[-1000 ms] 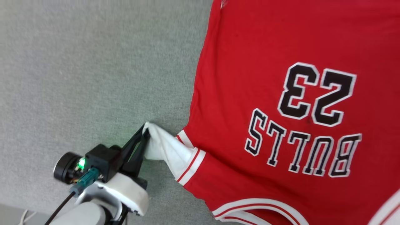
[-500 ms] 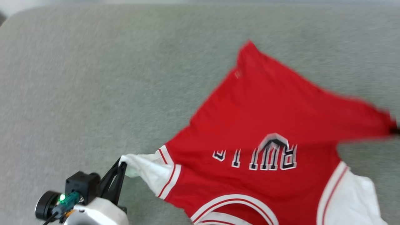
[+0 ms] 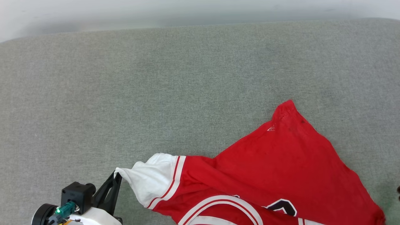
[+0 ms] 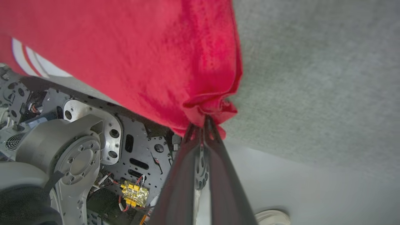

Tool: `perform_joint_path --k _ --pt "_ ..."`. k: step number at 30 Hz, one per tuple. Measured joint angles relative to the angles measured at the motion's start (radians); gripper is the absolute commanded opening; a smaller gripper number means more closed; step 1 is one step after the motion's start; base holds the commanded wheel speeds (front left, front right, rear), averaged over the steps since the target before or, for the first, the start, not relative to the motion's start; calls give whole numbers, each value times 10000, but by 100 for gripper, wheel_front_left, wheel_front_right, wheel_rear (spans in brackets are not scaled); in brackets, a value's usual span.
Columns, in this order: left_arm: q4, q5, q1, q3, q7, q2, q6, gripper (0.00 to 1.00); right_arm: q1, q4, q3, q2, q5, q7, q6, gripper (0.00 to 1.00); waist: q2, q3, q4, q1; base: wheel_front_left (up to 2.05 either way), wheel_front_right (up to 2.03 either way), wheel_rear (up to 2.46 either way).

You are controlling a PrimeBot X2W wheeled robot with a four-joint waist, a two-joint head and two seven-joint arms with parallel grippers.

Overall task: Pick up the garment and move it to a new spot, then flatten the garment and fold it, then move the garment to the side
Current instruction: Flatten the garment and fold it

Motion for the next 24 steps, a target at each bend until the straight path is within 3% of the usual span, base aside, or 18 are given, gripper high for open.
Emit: perform_joint_path --k 1,2,3,14,18,24 --pt "8 -6 1 6 -4 10 0 0 21 46 -169 105 -2 -150 0 18 0 15 -21 0 0 0 0" --pt "10 -15 3 12 -19 13 0 0 6 79 -384 167 -17 -301 -2 82 0 26 -37 0 0 0 0" --pt "10 -29 6 15 -27 19 0 0 -38 86 -600 201 -90 -435 -2 100 0 27 -50 0 0 0 0" --pt "-121 238 -453 -98 155 -88 -77 0 -2253 -1866 -2539 -251 -880 -435 -2 100 0 206 231 1 0 0 0" --pt "-180 454 -858 -186 276 -217 -146 0 -3579 -2359 -2276 -230 -1127 441 -2 100 0 506 440 1 0 0 0" --pt "-276 756 -1402 -299 378 -485 -176 0 -5730 -1847 -871 681 -1785 1939 -2 100 0 1065 814 2 0 0 0"
